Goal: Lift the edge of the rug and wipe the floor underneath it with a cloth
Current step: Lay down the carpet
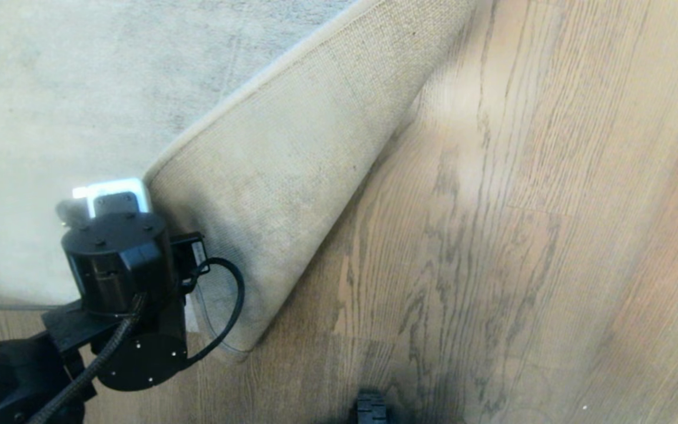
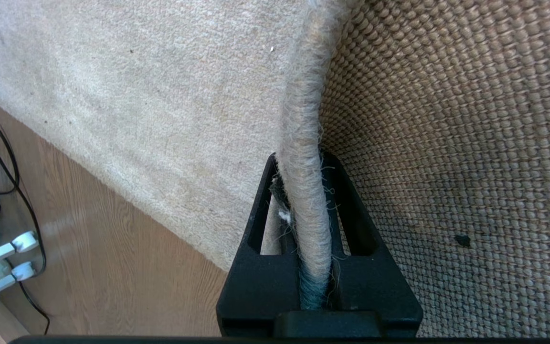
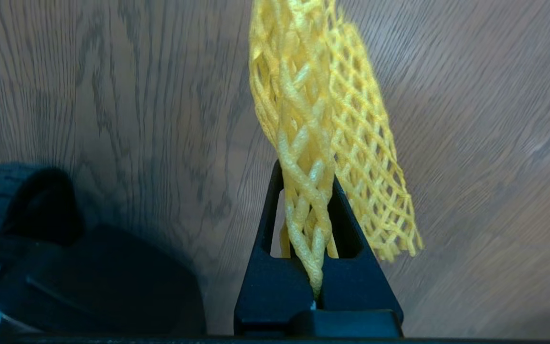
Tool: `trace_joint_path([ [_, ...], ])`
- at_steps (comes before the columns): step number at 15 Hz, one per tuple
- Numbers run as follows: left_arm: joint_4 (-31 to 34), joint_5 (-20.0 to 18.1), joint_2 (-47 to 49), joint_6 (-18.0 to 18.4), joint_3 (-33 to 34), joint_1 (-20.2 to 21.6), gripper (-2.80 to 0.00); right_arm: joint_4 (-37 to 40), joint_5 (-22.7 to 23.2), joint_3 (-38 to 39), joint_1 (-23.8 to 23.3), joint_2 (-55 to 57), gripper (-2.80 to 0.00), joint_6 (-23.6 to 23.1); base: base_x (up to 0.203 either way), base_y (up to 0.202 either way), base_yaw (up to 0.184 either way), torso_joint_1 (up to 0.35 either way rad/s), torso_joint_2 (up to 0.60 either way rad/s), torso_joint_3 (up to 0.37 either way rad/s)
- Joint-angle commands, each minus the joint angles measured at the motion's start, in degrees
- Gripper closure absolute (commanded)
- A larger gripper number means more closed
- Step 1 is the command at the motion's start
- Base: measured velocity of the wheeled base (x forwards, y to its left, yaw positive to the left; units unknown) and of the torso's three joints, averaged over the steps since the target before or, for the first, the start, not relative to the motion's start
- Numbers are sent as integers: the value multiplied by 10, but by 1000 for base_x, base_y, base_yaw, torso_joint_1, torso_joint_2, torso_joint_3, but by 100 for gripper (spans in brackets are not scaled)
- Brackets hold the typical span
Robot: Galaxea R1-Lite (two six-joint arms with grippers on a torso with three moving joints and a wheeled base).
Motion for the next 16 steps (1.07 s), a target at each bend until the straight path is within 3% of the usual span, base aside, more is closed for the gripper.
trace_joint_path([
  [1, -3, 4, -1, 0, 0, 0, 0, 6, 1, -2, 0, -16, 0, 4, 0, 0, 0, 0, 0, 0],
  [5, -3, 4, 0, 0, -1, -1, 0, -2, 0, 1, 0, -16, 0, 47, 0, 0, 0, 0, 0, 0],
  [16, -3, 4, 1, 0, -4, -13, 0, -2, 0, 1, 0, -16, 0, 50, 0, 0, 0, 0, 0, 0],
])
